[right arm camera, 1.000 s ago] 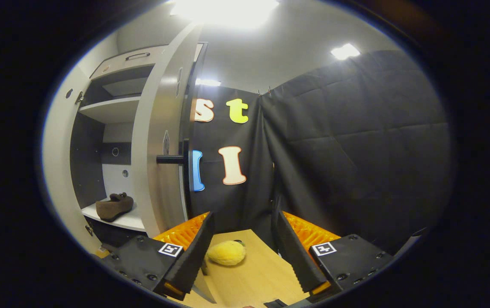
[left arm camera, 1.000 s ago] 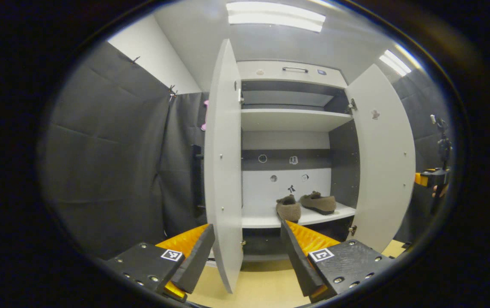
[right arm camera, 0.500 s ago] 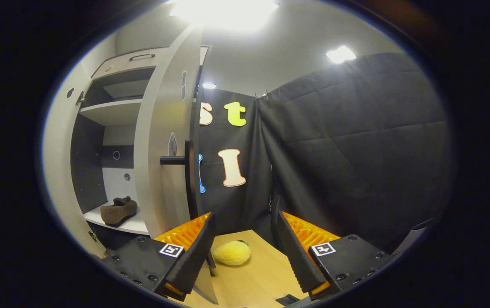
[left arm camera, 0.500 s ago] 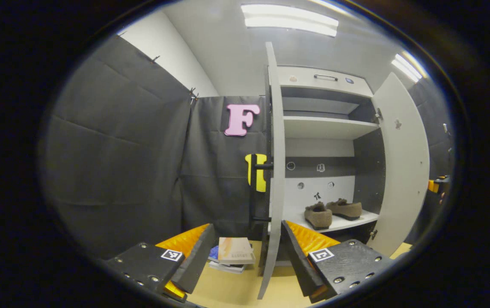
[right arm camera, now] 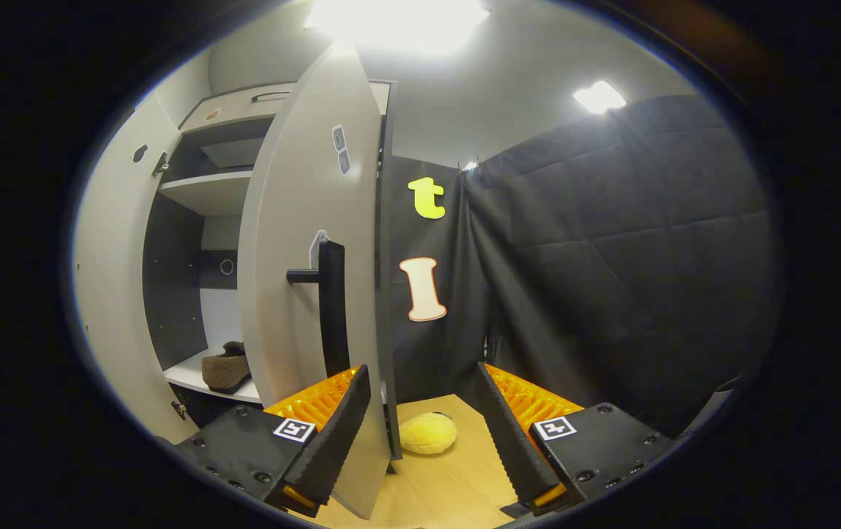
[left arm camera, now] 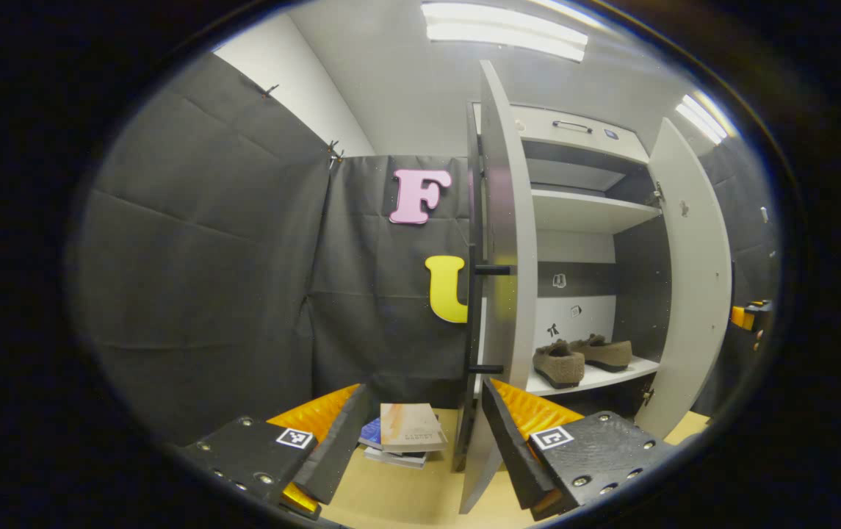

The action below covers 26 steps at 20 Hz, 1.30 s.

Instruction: Grab one shoe with the right hand and put it into the shoe cabinet, grab the other shoe with the left hand and put it into the shoe cabinet; then close the right door with the right hand and the left door with the left hand.

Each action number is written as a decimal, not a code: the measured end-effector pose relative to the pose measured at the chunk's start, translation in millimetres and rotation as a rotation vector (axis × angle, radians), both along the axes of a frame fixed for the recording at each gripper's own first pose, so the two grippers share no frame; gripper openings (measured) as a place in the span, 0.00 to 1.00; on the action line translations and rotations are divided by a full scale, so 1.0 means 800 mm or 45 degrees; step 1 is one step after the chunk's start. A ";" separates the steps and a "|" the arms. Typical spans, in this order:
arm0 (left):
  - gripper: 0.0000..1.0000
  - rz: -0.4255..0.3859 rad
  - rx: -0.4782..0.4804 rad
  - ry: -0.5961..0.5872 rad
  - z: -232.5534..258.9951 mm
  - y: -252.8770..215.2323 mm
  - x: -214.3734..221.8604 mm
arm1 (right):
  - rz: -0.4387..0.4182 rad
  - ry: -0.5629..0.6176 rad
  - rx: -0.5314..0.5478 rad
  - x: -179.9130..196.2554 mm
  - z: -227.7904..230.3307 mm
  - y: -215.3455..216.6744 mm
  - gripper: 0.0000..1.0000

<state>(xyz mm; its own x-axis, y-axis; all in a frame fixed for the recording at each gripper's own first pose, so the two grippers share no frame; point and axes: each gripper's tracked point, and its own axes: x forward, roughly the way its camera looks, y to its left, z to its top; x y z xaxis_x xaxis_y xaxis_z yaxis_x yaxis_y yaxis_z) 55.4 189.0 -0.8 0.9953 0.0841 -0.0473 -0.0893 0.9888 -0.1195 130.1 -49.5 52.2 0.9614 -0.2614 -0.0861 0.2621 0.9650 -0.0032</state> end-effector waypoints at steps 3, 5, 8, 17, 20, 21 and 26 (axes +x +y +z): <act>0.93 0.016 -0.005 0.013 -0.013 0.014 0.002 | 0.067 -0.002 -0.001 0.010 0.000 0.029 0.88; 0.93 0.023 -0.012 0.029 -0.022 0.023 0.008 | 0.119 -0.001 0.009 0.019 -0.002 0.050 0.93; 0.93 0.041 -0.021 0.048 -0.028 0.037 0.017 | 0.213 0.007 0.036 0.035 -0.005 0.090 0.93; 0.91 0.044 -0.023 0.044 -0.029 0.046 0.050 | 0.202 -0.004 0.018 0.025 -0.012 0.085 0.97; 0.93 0.059 0.011 0.027 -0.021 0.039 0.060 | 0.168 0.019 0.012 0.011 -0.022 0.058 0.97; 0.93 0.050 0.013 0.025 -0.025 0.037 0.064 | 0.159 0.023 0.012 0.007 -0.025 0.050 0.97; 0.93 -0.035 -0.005 0.018 -0.016 -0.013 0.066 | 0.161 0.023 0.043 0.002 -0.030 0.030 0.97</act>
